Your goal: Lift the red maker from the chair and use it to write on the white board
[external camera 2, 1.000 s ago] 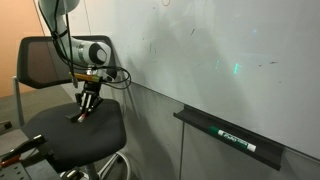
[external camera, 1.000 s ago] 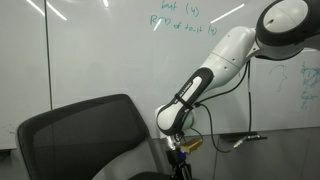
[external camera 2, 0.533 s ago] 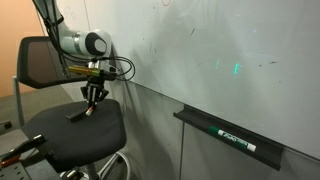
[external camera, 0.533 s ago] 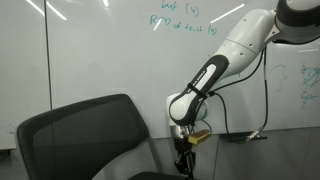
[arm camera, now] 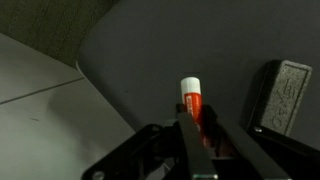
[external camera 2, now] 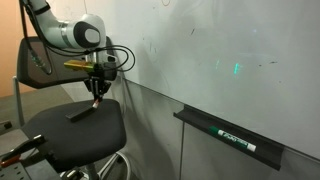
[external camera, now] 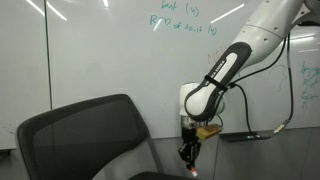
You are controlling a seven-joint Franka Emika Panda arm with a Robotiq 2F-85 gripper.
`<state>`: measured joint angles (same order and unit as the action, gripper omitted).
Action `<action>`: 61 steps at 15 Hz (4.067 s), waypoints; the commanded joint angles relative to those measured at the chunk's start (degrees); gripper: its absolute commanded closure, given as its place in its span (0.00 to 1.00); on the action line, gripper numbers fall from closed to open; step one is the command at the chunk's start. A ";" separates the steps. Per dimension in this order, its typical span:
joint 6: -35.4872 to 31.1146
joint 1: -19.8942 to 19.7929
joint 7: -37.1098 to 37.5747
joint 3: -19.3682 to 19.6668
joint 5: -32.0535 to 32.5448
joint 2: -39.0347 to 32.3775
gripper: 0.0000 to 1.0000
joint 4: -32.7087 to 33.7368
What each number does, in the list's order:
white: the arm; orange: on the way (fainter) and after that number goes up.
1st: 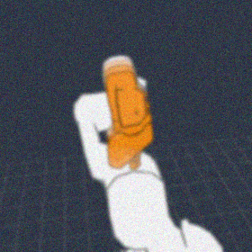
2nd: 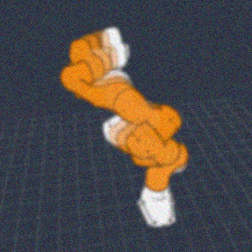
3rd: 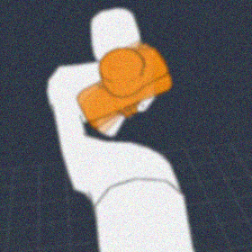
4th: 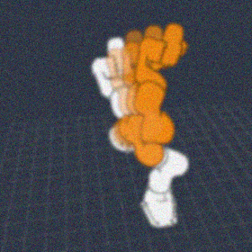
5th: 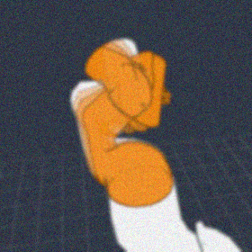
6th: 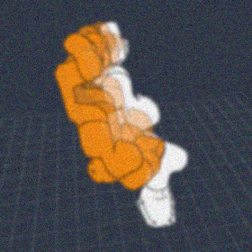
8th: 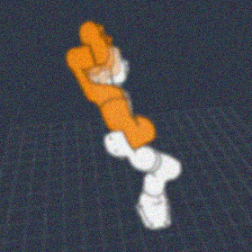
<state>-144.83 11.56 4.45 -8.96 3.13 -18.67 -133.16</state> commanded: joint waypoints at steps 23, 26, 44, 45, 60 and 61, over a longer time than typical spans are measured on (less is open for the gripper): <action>16.88 -0.74 27.62 1.51 20.13 20.85 0.95 4.55; 23.45 -1.65 27.96 1.68 20.09 19.24 0.95 10.68; 30.85 -3.95 25.55 4.65 19.56 8.66 0.95 28.84; 30.98 -3.98 25.40 4.67 19.48 8.51 0.95 28.94; 29.43 -3.15 33.97 5.30 23.11 6.57 0.95 27.46; 29.75 -2.80 35.13 5.19 24.05 7.12 0.95 27.18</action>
<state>-114.32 8.02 38.28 -4.97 24.55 -9.99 -108.98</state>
